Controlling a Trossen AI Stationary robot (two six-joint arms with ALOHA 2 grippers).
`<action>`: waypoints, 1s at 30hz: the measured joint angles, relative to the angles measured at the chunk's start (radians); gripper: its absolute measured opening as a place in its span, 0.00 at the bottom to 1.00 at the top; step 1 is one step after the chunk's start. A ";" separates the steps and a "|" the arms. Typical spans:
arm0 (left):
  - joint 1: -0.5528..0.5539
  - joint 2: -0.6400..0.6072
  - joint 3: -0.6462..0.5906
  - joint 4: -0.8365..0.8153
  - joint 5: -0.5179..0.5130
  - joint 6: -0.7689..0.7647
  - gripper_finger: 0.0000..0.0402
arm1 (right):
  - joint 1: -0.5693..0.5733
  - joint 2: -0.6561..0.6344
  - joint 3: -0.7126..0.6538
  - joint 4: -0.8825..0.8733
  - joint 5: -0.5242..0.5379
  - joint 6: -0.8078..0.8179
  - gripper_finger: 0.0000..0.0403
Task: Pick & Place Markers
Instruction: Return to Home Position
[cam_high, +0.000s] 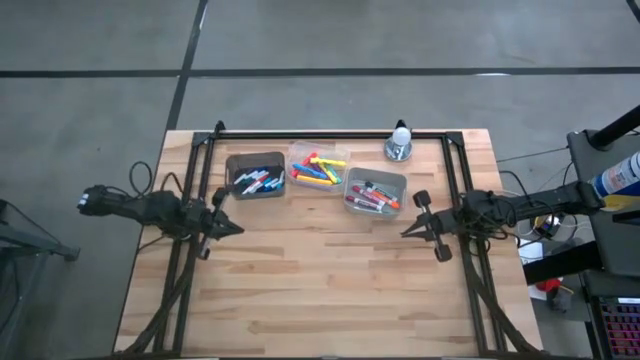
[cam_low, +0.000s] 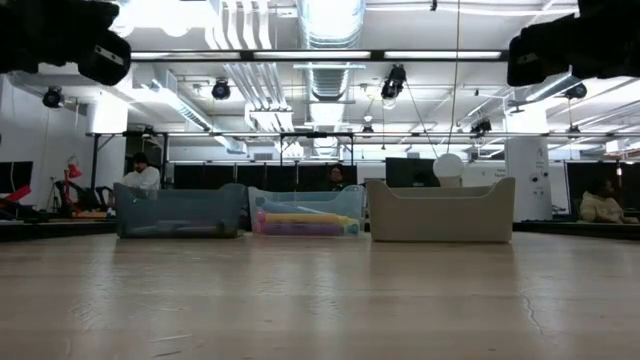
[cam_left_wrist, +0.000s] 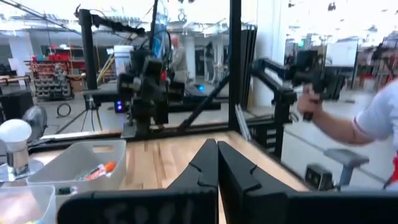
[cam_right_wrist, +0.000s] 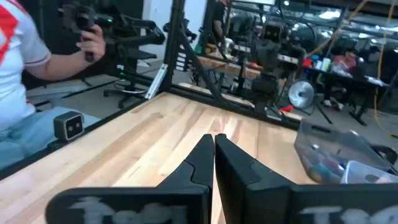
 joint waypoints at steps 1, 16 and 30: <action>0.000 -0.017 -0.003 -0.020 0.000 0.011 0.00 | 0.000 -0.005 0.001 -0.002 -0.010 -0.008 0.02; 0.000 -0.144 0.059 -0.197 -0.016 0.005 0.00 | -0.008 -0.087 0.010 -0.014 -0.026 -0.071 0.02; -0.001 -0.145 -0.003 -0.165 0.017 -0.089 0.00 | -0.010 -0.354 -0.059 -0.124 -0.044 -0.055 0.02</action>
